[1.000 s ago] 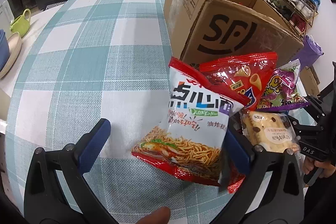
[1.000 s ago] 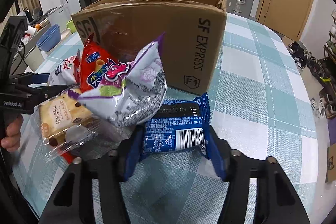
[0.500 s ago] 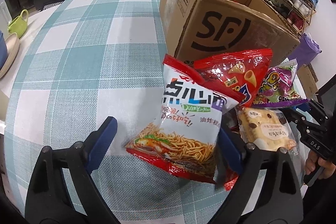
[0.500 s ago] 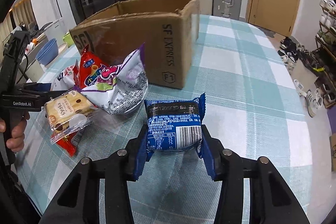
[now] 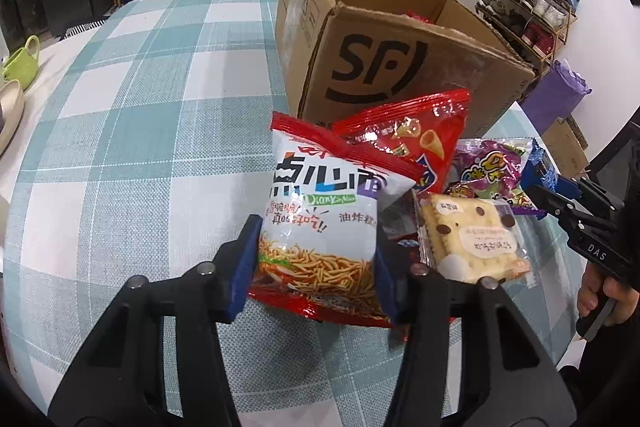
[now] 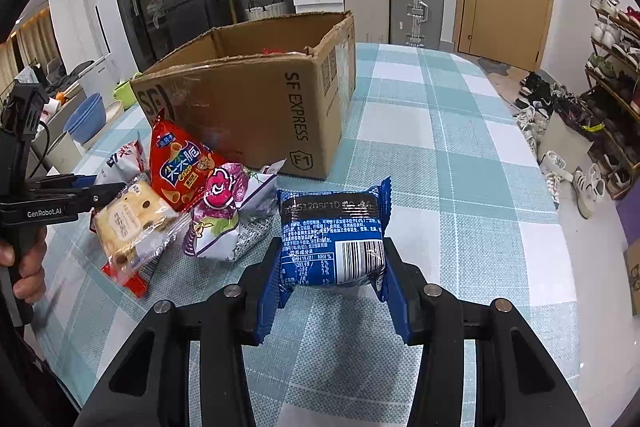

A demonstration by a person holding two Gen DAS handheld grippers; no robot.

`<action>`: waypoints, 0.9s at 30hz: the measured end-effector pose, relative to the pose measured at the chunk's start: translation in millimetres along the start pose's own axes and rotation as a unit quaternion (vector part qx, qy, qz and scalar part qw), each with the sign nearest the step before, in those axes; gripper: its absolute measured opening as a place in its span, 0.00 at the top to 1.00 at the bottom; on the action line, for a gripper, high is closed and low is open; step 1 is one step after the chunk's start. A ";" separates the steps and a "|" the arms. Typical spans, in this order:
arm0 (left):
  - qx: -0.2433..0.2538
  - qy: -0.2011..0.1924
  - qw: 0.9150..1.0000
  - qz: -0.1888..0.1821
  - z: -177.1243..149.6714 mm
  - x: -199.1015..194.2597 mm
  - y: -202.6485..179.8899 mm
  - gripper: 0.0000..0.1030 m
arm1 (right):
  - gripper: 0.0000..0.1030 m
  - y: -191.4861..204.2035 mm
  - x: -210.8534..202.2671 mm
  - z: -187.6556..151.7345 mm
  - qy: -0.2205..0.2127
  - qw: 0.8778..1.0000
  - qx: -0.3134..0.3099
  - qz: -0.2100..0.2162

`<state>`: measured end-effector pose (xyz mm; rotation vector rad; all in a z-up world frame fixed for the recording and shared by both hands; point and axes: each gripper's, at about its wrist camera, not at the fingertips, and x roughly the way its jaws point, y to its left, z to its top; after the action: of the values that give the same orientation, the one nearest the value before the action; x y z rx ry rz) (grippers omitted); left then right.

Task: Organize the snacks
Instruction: 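Close the left gripper on a white noodle-snack bag while the right grips the blue biscuit pack, then carry the noodle-snack bag and blue biscuit pack over the box with both grippers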

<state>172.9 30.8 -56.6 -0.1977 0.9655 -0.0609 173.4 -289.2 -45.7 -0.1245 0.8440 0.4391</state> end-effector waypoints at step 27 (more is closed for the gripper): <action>-0.008 -0.099 0.995 -0.004 -16.9 -103.5 -19.0 0.55 | 0.55 33.8 -94.4 -5.2 -0.094 0.995 -0.012 0.015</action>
<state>100.7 24.2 21.6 -0.2175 0.7672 -0.0406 100.6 -290.9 23.4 -0.0903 0.6568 0.4815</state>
